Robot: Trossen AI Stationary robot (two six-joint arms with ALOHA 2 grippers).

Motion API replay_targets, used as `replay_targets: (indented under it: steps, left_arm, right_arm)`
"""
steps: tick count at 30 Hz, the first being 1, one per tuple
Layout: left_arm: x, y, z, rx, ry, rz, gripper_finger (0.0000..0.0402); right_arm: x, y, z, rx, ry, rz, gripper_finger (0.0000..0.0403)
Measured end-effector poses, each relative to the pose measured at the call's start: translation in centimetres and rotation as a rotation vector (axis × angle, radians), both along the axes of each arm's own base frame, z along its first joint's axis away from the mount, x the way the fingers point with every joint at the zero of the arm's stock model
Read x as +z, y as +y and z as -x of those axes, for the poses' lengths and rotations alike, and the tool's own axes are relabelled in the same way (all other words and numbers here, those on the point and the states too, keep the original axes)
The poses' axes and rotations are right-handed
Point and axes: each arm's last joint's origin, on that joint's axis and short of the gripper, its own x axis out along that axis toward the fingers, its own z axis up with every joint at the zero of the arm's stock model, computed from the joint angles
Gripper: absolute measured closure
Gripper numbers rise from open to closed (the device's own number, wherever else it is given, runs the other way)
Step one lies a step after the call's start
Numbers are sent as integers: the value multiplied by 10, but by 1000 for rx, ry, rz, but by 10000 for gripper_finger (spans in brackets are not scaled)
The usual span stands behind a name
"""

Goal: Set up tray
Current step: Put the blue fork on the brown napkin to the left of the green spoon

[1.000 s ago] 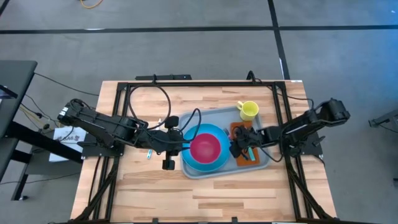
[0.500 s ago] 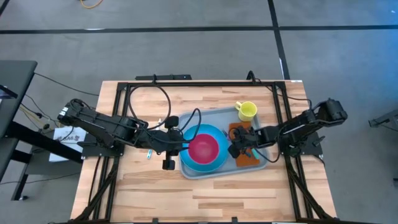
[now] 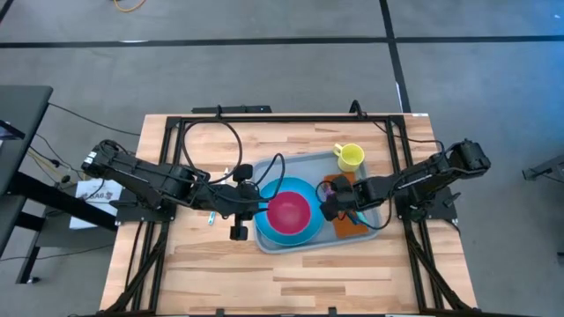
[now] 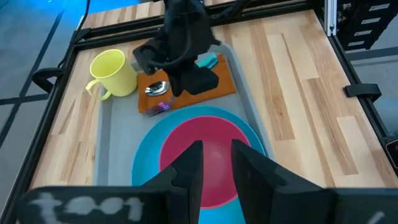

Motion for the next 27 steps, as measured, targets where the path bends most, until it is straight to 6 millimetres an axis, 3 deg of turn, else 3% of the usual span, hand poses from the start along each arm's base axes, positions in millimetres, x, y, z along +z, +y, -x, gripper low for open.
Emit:
replay_targets:
  steps: [5, 11, 18, 27]
  left_arm:
    - [0, 0, 0, -4, 0, -5, 329]
    - [-2, 0, 2, -9, 24, -19, 329]
    - [-3, 1, 3, -12, 42, -30, 329]
    - [-5, 1, 3, -1, 50, -20, 329]
  right_arm:
    - [3, 10, 2, -137, -56, -3, 397]
    - [2, 21, 18, -365, -73, 67, 399]
    - [-2, 31, 13, -371, -147, 56, 396]
    - [-33, 26, 3, -395, -52, 99, 381]
